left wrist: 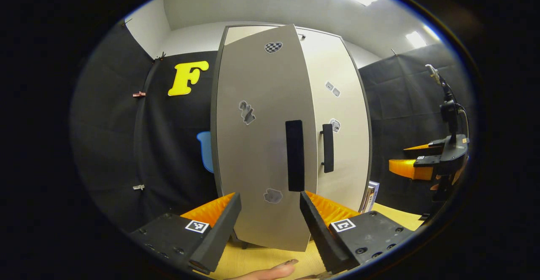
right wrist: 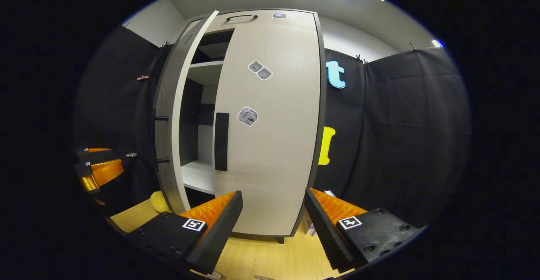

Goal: Grasp the bottle in the cabinet with the left hand and place it on the coaster, then close the right door with the right hand and the left door with the left hand.

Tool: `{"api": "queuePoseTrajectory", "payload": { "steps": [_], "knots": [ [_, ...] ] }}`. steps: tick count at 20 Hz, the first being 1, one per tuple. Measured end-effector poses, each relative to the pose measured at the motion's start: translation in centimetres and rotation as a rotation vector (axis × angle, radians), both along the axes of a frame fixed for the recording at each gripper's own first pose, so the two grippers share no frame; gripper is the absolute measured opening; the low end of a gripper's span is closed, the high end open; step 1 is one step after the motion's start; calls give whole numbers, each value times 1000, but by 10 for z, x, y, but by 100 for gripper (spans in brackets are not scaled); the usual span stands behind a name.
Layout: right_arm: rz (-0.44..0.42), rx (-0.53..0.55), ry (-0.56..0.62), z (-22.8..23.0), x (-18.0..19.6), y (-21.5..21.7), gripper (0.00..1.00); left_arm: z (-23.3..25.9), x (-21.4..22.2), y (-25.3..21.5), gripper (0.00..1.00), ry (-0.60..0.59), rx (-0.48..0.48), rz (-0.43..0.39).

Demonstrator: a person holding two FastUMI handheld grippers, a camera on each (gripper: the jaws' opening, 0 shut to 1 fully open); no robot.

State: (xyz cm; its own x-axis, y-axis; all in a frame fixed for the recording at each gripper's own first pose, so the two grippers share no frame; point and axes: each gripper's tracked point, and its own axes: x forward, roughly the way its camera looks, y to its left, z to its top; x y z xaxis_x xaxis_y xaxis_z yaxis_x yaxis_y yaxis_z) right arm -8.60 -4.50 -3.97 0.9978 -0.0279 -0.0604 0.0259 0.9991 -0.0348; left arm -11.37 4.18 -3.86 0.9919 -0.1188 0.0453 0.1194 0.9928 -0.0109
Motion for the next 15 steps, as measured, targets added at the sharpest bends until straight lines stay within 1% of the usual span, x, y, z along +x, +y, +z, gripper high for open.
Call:
{"api": "queuePoseTrajectory", "payload": {
  "steps": [6,12,15],
  "knots": [
    [22,-5,-4,2,-4,8,98,1,-4,-3,89,1,-12,-6],
    [11,7,-3,4,-8,-3,98,0,-3,-13,89,-1,-9,-19],
    [5,5,-4,4,-7,-8,98,-5,2,-15,90,15,-15,-11]
  ]
}}
